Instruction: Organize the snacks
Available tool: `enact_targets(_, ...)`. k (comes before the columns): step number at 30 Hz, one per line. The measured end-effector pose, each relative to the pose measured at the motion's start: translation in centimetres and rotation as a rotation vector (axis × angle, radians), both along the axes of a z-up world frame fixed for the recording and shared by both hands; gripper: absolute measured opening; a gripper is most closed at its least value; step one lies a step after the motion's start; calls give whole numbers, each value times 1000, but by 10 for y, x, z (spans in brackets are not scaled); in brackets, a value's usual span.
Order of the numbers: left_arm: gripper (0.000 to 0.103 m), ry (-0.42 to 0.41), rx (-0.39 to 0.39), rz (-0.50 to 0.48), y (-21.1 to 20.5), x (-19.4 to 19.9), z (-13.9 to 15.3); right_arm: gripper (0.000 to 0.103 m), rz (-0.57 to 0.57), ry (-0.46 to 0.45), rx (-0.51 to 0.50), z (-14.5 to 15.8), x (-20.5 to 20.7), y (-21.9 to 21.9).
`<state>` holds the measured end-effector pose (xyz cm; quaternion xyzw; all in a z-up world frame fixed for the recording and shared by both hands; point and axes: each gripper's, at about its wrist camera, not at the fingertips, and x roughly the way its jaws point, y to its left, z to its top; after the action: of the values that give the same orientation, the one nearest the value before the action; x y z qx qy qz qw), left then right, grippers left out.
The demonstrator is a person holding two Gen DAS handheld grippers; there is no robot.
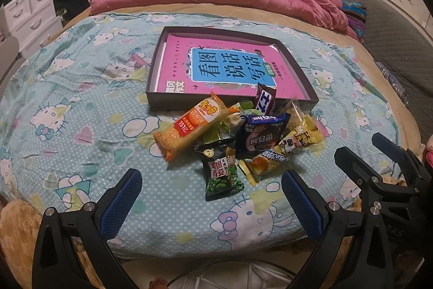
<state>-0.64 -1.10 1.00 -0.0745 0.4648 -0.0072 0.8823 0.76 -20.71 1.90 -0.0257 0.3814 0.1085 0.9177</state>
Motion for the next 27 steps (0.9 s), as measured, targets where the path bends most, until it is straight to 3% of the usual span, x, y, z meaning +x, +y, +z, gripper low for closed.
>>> enact_targets(27,103,46,-16,23,8,4,-11,103,12,34,-3,-9,6,3)
